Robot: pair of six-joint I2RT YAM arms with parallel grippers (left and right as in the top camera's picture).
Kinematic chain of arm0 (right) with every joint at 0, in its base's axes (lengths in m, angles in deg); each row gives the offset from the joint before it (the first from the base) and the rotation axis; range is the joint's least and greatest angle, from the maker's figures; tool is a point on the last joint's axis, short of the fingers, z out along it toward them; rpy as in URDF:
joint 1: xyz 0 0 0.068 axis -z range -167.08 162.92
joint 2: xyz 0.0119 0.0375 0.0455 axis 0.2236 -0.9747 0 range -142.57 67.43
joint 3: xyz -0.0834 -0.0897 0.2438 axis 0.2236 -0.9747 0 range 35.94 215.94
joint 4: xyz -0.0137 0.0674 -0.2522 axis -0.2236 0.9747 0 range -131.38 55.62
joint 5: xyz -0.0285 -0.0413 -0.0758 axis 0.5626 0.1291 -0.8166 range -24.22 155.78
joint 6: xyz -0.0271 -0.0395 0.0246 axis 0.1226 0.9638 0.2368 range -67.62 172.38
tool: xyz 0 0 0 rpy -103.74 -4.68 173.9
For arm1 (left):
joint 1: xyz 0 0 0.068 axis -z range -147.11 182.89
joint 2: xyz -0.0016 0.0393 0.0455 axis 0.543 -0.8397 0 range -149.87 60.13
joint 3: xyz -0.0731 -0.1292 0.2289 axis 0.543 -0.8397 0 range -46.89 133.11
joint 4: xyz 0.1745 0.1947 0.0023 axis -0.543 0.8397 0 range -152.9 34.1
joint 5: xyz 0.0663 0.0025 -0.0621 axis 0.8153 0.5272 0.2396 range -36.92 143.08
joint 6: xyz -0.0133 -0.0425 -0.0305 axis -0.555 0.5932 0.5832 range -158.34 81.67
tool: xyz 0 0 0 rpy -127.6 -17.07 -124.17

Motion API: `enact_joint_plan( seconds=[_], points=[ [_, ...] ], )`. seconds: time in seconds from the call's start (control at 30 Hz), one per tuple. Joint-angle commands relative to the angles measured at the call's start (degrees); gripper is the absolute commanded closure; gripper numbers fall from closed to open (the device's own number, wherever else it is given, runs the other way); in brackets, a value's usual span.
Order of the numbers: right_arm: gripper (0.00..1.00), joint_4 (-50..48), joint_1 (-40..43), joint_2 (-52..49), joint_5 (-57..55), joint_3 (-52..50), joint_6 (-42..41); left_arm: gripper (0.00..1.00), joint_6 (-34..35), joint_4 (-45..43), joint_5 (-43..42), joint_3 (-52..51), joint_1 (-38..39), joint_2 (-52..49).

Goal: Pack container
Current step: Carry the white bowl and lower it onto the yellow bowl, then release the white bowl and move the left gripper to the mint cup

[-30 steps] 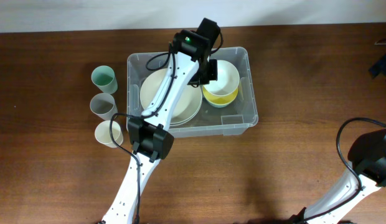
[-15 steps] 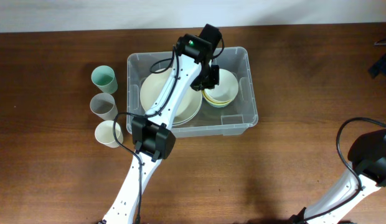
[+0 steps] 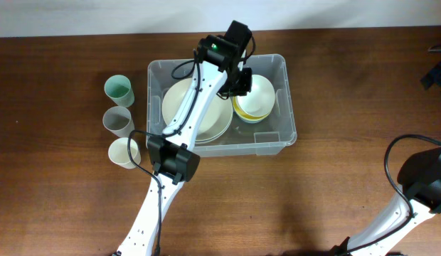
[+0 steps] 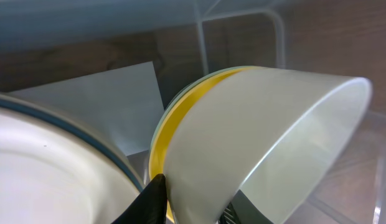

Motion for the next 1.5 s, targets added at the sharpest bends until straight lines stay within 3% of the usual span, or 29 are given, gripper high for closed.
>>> enact_joint_plan(
  seconds=[0.0,0.33,1.1,1.23,1.47],
  points=[
    [0.01,0.0,0.4,-0.8,-0.7,-0.2,-0.2,0.73,-1.7,0.7,-1.9,2.7,0.0,-0.2],
    [0.01,0.0,0.4,-0.8,-0.7,-0.2,-0.2,0.73,-2.1,1.6,-1.9,2.7,0.1,-0.2],
    [0.01,0.0,0.4,-0.8,-0.7,-0.2,-0.2,0.72,-6.9,1.0,9.9,3.7,0.0,3.1],
    [0.01,0.0,0.4,-0.8,-0.7,-0.2,-0.2,0.61,-6.8,0.7,16.3,3.7,-1.1,7.3],
    [0.01,0.0,0.4,-0.8,-0.7,-0.2,-0.2,0.23,-3.5,1.5,19.2,3.7,-8.1,17.4]
  ],
)
